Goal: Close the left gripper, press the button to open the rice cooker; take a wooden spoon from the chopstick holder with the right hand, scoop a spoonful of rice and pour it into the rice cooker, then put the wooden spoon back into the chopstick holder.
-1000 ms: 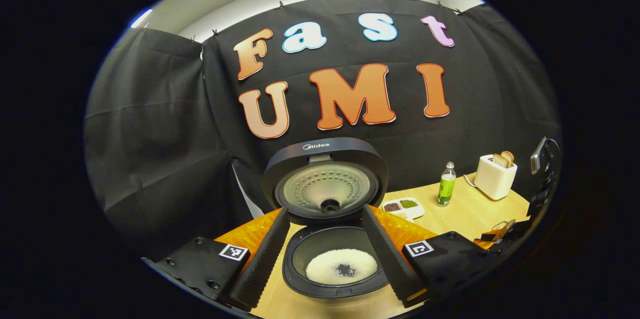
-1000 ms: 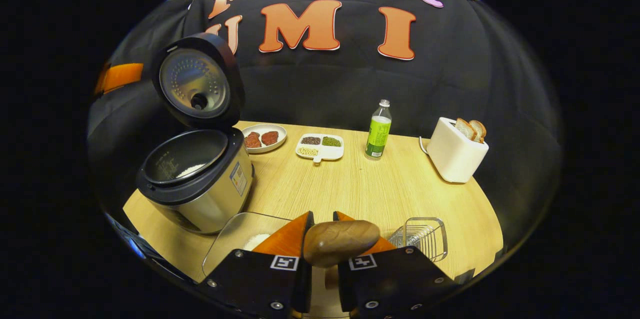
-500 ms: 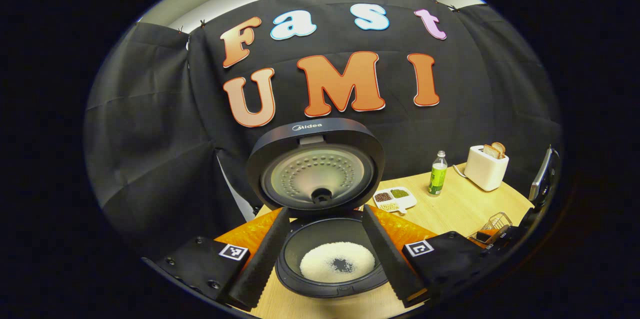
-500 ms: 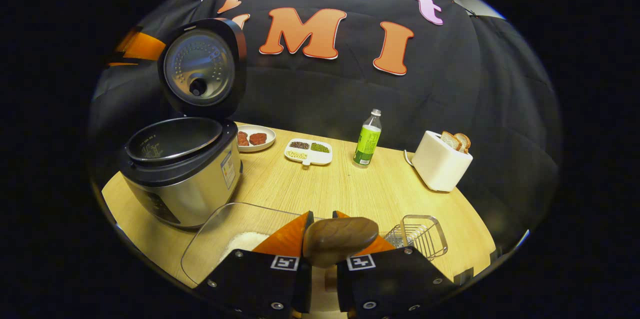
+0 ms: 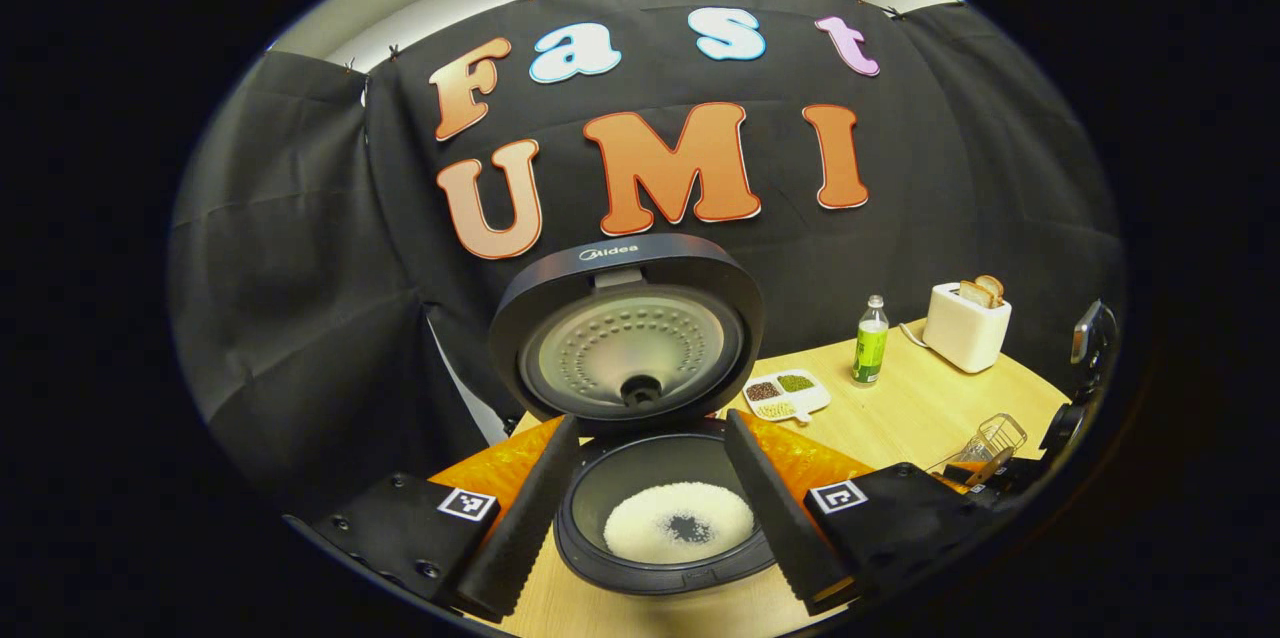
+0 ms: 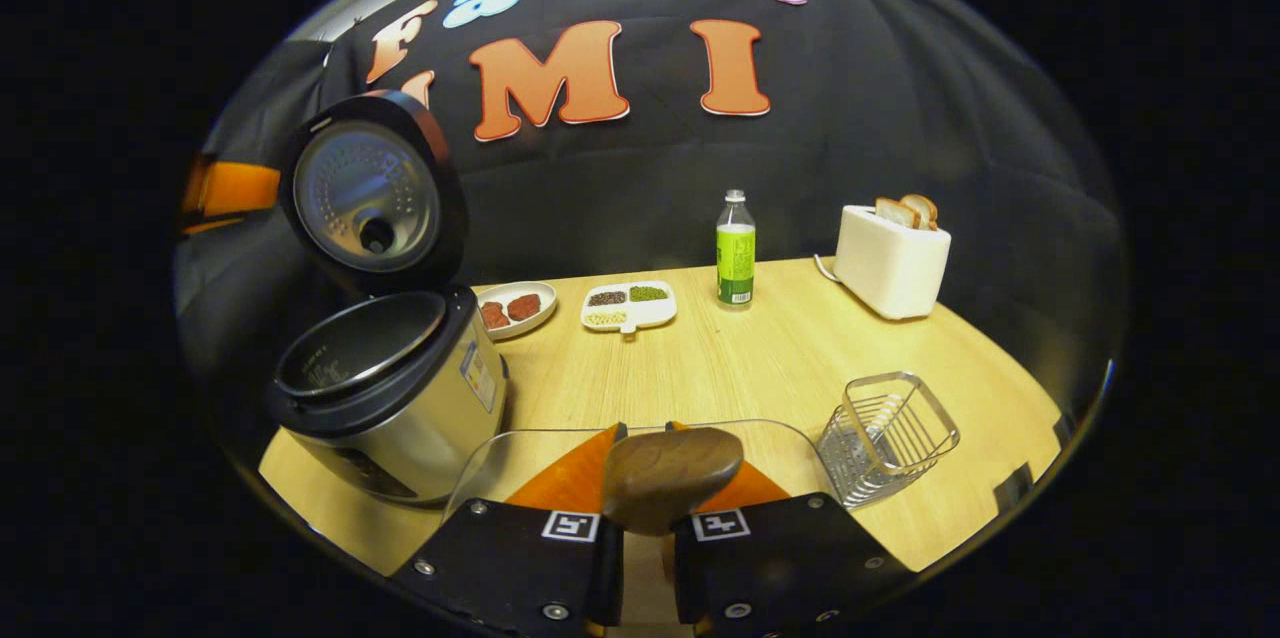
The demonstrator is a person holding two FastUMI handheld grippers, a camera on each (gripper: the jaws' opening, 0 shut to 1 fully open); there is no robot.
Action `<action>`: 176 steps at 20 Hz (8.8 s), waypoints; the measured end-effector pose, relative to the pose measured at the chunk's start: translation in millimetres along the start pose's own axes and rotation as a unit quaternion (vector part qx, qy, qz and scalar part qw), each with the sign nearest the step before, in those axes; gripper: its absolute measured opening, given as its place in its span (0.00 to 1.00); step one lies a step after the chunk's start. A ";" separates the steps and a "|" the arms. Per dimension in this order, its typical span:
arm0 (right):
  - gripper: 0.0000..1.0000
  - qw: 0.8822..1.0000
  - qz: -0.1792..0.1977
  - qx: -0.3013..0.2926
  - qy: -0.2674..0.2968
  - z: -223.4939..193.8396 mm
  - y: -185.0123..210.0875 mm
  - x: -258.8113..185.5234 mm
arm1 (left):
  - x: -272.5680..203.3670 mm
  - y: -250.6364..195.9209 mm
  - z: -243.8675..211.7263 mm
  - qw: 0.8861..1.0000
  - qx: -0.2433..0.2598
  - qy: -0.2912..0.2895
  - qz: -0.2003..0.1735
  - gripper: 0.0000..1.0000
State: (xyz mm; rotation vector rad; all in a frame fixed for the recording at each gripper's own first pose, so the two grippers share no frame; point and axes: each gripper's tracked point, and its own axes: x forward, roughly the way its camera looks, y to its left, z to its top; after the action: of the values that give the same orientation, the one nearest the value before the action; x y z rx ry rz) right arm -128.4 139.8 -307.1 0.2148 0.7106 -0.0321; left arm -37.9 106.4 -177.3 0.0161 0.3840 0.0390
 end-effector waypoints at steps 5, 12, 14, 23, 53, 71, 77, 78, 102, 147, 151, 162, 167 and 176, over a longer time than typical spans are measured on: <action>0.19 0.996 0.023 0.082 0.016 -2.5 12.1 2.9 | -1.4 10.0 -0.1 1.000 -0.001 -0.002 0.009 0.98; 0.20 0.983 0.056 0.167 0.045 -8.3 25.3 4.8 | -0.9 14.7 5.1 1.000 0.005 -0.009 0.010 0.89; 0.21 0.981 0.060 0.176 0.049 -9.6 29.2 3.7 | -2.1 17.1 4.6 1.000 0.008 -0.009 0.013 0.98; 0.20 0.972 0.097 0.206 0.067 -12.5 55.7 3.1 | -7.7 27.6 -4.1 1.000 0.001 0.001 0.025 0.98; 0.20 0.808 0.208 0.542 0.103 57.1 -24.6 3.3 | -1.9 -6.7 22.3 0.998 -0.004 -0.001 0.058 0.98; 0.20 0.669 0.343 0.640 0.159 193.3 41.4 13.1 | -57.3 38.7 47.9 0.985 -0.024 -0.057 0.161 0.98; 0.20 0.693 0.356 0.602 0.178 206.0 89.5 26.0 | -88.9 75.4 55.8 0.974 -0.004 -0.082 0.212 0.94; 0.20 0.698 0.355 0.596 0.180 207.3 96.5 29.6 | -93.0 82.4 53.3 0.972 -0.005 -0.080 0.220 0.94; 0.20 0.858 0.276 0.415 0.123 180.6 171.1 82.0 | -125.0 121.2 2.8 0.960 -0.005 -0.044 0.277 0.89; 0.20 0.960 0.264 -0.061 -0.070 159.5 270.1 25.6 | -118.3 159.9 -41.2 0.976 -0.024 -0.026 0.217 0.98; 0.20 0.941 0.283 -0.147 -0.115 163.0 289.8 10.9 | -119.2 160.5 -41.5 0.975 -0.025 -0.026 0.219 0.98; 0.20 0.879 0.322 -0.304 -0.176 152.9 323.2 -9.4 | -124.1 159.5 -46.6 0.973 -0.027 -0.017 0.230 0.98; 0.20 0.923 0.323 -0.169 -0.122 170.1 291.2 0.8 | -120.7 153.6 -41.9 0.972 -0.032 -0.014 0.231 0.98; 0.20 0.957 0.278 0.051 -0.071 218.0 152.8 11.8 | -85.8 89.8 -19.6 0.983 -0.034 -0.022 0.179 0.89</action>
State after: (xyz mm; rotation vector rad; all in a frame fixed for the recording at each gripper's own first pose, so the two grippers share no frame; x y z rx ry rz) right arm 36.5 244.7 -126.0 0.5014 0.4867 0.4498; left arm -127.9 192.8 -161.3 0.0187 0.3319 0.4060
